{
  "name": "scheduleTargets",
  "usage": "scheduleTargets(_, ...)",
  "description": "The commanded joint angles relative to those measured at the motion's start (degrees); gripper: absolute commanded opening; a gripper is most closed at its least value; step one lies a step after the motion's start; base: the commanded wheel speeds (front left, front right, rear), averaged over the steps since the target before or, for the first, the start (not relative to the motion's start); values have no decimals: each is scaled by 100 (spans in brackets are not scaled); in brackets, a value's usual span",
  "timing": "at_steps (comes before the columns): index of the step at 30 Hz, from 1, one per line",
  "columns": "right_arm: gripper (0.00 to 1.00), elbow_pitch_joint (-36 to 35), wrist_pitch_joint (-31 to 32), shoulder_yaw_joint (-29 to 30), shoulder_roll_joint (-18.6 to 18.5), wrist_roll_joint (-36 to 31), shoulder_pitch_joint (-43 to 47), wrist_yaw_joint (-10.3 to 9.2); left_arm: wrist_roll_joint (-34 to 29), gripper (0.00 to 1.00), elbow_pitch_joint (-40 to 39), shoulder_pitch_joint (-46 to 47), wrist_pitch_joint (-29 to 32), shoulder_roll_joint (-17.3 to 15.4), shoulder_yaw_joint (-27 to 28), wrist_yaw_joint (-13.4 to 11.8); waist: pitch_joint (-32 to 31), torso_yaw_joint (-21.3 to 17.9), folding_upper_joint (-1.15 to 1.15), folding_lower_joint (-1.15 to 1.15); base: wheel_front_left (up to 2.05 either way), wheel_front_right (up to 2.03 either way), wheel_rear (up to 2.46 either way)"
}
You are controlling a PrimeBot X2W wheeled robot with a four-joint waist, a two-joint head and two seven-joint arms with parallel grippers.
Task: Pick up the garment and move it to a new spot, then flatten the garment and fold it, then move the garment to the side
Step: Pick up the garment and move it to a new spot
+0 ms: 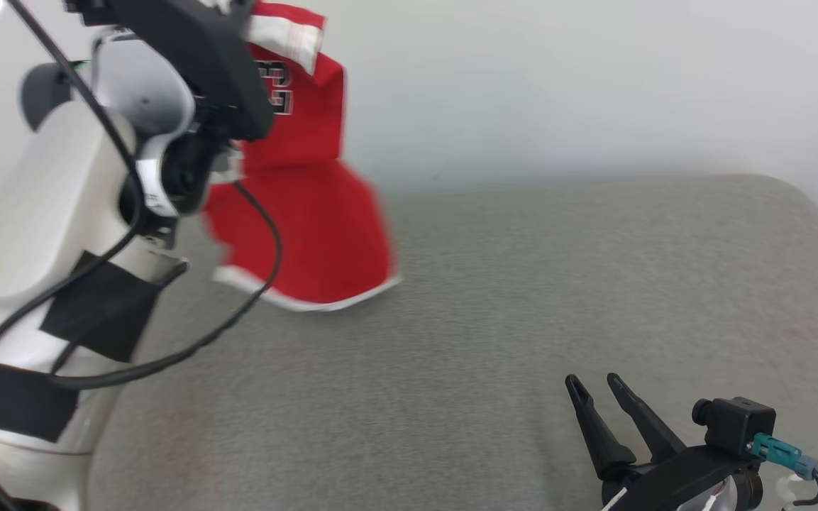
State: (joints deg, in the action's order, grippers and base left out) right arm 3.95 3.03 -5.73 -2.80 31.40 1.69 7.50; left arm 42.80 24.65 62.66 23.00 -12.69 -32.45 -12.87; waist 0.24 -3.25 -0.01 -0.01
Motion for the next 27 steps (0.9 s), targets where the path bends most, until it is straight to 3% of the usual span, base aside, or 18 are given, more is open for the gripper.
scheduleTargets(1, 100, -1, -12, 15, -19, 1, -72, -2, 43, 0, -38, -1, -11, 63, -14, -5, -26, -456, 1, 1, 0, 0, 0)
scheduleTargets(8, 100, 1, -56, -3, -19, 30, -133, -2, 278, 0, -114, -163, -158, 512, -118, 171, 145, -816, 1, 1, 0, 0, 0)
scheduleTargets(14, 100, 46, -111, -62, -19, 67, -205, -2, 190, 0, 14, 72, -179, 627, -256, 238, 200, -950, 1, 1, 0, 0, 0)
scheduleTargets(27, 100, 186, -176, -39, -20, 121, -73, -2, -96, 0, 45, 141, 338, -68, -377, -12, 48, -782, 1, 1, 0, 0, 0)
